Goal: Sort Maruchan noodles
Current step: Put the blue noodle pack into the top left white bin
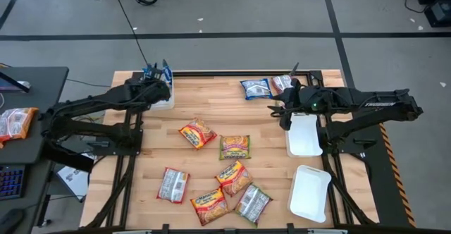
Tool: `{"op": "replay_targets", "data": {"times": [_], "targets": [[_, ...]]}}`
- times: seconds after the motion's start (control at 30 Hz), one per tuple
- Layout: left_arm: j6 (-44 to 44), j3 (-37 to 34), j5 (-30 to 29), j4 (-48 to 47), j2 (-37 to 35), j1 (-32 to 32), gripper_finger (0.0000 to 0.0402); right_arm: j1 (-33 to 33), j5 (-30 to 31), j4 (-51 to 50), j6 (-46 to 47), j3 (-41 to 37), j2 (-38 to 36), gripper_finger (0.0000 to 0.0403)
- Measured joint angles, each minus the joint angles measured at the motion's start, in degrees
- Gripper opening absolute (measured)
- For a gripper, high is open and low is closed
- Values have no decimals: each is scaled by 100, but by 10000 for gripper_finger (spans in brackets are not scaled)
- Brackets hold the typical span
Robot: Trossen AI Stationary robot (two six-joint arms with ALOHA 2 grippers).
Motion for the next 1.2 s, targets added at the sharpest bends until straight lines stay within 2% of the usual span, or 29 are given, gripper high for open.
{"op": "replay_targets", "data": {"times": [0.23, 0.47, 0.7, 0.87, 1.13, 1.2], "targets": [[-39, -21, 43, -962, -195, -21, 23, 0, -7, 0, 22, 0, 0, 170], [-5, -517, 728, -598, -185, 353, 23, 189, -28, -2, 661, 0, 0, 170], [72, -1241, 930, 556, -185, 1221, 23, 424, 57, -3, 1067, 0, 2, 170], [316, -1675, 1374, 1509, -180, 1954, 24, 455, 194, 88, 1174, 0, 41, 170], [528, -2266, 1562, 3091, -174, 2406, 36, 455, 210, 593, 1406, 0, 173, 170], [809, -2343, 1575, 3455, -174, 2524, 37, 455, 240, 650, 1405, 0, 228, 170]]}}
